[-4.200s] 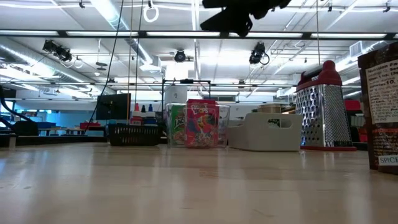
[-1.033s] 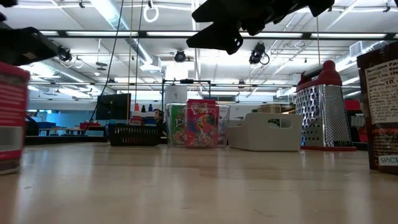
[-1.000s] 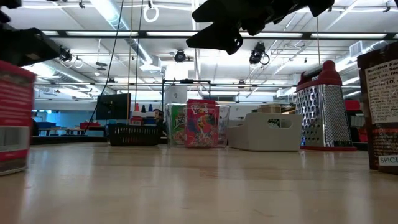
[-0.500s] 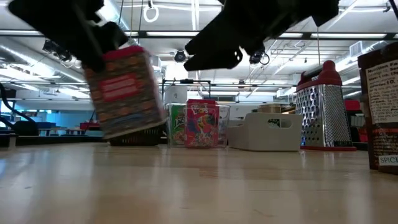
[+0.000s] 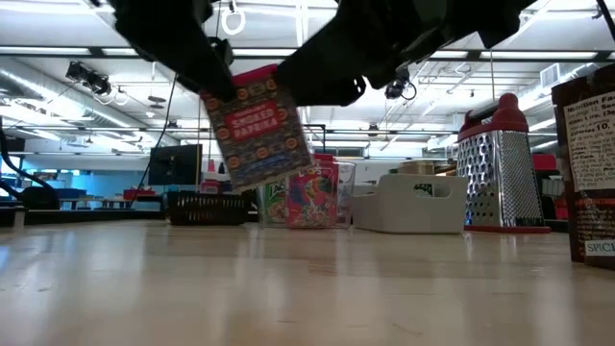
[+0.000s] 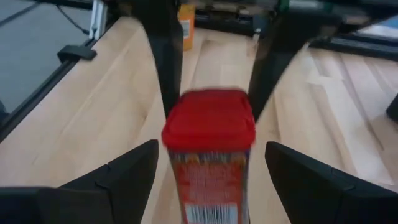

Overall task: Pick & Place Kitchen Items
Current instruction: Put the red spice can into the gray bin

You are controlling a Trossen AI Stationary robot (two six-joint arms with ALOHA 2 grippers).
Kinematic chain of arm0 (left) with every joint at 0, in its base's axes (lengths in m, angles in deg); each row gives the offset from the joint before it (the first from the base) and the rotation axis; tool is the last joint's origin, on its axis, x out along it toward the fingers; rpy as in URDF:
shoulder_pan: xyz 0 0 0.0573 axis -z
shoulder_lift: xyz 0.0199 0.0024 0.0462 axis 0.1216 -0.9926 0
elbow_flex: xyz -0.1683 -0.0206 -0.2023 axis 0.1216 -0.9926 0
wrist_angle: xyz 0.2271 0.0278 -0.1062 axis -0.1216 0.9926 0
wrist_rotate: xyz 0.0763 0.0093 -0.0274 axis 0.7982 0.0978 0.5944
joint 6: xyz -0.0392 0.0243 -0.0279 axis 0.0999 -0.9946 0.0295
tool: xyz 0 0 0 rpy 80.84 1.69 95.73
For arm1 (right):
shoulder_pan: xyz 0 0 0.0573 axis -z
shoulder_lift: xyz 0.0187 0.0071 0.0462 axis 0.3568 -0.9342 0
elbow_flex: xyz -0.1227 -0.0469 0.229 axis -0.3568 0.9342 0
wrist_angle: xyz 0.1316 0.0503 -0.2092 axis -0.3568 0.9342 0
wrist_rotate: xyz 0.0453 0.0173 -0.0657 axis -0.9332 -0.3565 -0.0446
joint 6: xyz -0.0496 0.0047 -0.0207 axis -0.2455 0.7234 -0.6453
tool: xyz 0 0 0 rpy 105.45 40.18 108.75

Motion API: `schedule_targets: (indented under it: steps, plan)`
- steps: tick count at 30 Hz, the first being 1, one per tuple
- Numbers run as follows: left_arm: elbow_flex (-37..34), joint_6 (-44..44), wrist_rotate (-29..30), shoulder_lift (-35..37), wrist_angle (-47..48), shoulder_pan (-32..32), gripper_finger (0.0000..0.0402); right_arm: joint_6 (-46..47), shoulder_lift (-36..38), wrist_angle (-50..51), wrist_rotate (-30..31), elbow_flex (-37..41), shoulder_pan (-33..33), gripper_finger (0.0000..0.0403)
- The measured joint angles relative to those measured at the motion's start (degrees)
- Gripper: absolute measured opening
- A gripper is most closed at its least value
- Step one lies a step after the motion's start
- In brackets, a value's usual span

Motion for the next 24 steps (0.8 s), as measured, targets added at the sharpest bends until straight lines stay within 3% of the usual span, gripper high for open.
schedule_targets:
  steps: [5,10,19,24]
  plan:
    - [0.0,-3.36,0.28,0.0,-1.96,-1.13,0.0243,-0.03,0.0,-0.65,0.86,0.0,0.03,0.0306]
    - [0.02,-2.56,-0.11,0.02,-3.82,-2.16,0.023,-1.07,0.0,-0.75,3.44,0.0,0.02,0.0299]
    - [0.03,0.17,-0.75,0.02,-3.81,-3.55,0.0257,-1.52,0.0,-0.29,3.7,0.0,0.08,0.0219]
    - [0.12,-4.78,0.42,0.02,-3.51,-3.53,0.0261,-1.55,0.0,0.13,3.75,0.0,0.06,0.0218]
